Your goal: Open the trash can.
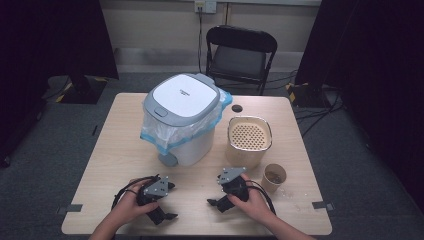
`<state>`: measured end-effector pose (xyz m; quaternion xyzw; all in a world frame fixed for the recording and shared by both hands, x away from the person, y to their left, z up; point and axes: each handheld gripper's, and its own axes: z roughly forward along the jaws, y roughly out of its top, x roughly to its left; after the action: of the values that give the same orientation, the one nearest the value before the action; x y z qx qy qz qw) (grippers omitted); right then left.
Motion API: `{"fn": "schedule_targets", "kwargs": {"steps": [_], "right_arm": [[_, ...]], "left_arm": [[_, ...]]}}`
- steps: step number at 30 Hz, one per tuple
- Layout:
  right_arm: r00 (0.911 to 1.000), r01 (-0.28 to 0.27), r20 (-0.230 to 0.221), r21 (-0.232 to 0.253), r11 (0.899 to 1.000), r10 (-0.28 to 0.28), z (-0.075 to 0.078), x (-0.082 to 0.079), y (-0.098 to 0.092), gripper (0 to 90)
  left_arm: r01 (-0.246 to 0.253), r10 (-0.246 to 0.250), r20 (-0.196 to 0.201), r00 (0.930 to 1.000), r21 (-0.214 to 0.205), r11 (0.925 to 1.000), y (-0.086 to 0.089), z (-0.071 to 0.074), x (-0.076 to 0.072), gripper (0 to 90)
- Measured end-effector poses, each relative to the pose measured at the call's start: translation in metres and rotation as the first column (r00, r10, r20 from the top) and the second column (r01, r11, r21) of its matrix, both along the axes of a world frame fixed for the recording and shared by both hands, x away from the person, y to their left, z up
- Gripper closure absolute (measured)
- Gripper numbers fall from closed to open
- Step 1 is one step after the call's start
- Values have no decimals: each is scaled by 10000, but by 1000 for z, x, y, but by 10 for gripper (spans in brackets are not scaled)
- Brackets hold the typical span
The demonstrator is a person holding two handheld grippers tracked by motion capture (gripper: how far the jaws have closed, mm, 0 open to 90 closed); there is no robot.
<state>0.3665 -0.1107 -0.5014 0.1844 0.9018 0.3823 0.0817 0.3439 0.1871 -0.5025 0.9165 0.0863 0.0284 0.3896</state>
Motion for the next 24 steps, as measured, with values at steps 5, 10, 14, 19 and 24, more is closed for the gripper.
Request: {"fn": "schedule_targets", "kwargs": {"steps": [5,10,14,19,24], "right_arm": [[10000,-1,-1,-1,10000,1,0,0,0,64],[10000,-12,-12,3,10000,12,0,0,0,63],[10000,-12,-11,2,10000,12,0,0,0,63],[10000,-3,-35,6,10000,3,0,0,0,62],[10000,-2,-35,6,10000,2,0,0,0,62]], "left_arm": [[-22,22,0,10000,6,10000,0,0,0,0],[-203,203,-11,9998,-7,9998,-2,0,-1,0],[-148,152,-240,9996,157,9998,-3,2,0,0],[-336,335,-858,9957,1,9994,-1,15,0,153],[-484,457,-1087,9930,-219,9986,4,39,-5,161]]}}
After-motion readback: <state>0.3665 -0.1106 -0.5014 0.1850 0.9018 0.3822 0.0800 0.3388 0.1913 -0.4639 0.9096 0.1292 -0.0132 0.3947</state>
